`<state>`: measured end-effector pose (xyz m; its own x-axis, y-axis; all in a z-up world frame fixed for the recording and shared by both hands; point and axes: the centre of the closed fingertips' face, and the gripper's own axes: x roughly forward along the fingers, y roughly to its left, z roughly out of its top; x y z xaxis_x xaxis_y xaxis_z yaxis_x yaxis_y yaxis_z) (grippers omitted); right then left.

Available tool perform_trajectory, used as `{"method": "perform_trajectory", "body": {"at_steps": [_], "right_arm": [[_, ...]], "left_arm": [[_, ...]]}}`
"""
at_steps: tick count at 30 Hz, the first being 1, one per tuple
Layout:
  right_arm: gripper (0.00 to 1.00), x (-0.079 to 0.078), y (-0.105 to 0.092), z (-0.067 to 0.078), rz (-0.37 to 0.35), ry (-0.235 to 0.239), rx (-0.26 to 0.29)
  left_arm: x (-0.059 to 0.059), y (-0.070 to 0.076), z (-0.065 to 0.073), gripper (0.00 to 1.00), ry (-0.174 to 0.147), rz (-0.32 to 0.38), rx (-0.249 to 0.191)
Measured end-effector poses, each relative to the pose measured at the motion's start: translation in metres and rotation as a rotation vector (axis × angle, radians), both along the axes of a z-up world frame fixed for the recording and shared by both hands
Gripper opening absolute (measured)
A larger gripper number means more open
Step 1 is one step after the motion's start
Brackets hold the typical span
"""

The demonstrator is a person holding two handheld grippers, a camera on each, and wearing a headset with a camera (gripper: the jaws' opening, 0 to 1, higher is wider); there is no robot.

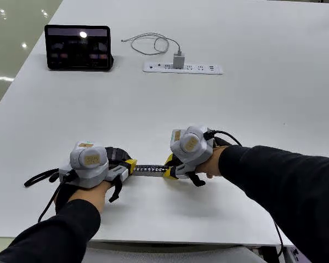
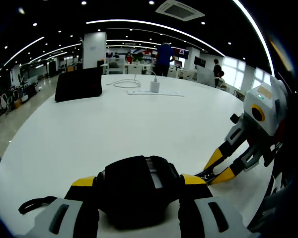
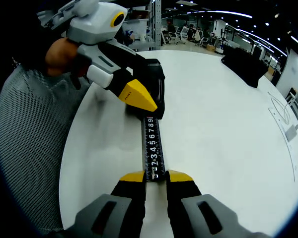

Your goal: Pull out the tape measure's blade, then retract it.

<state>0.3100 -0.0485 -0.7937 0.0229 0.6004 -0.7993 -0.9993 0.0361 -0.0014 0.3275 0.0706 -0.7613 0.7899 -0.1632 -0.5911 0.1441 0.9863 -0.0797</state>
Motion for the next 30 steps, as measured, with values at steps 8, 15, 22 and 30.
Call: {"method": "perform_trajectory", "body": {"at_steps": [8,15,22,30], "right_arm": [[0.11,0.0,0.006,-0.001,-0.013,0.004,0.028],[0.11,0.0,0.009,-0.001,-0.019,0.005,0.038],[0.11,0.001,0.012,0.0,-0.052,0.01,0.071],[0.11,0.001,0.018,0.0,-0.038,0.008,0.079]], "left_arm": [[0.0,0.001,0.0,0.61,0.007,-0.004,-0.006],[0.0,0.001,0.0,0.6,0.008,0.0,-0.006],[0.0,0.001,0.001,0.6,0.004,0.002,-0.01],[0.0,0.001,0.001,0.6,0.005,0.003,-0.013]]}}
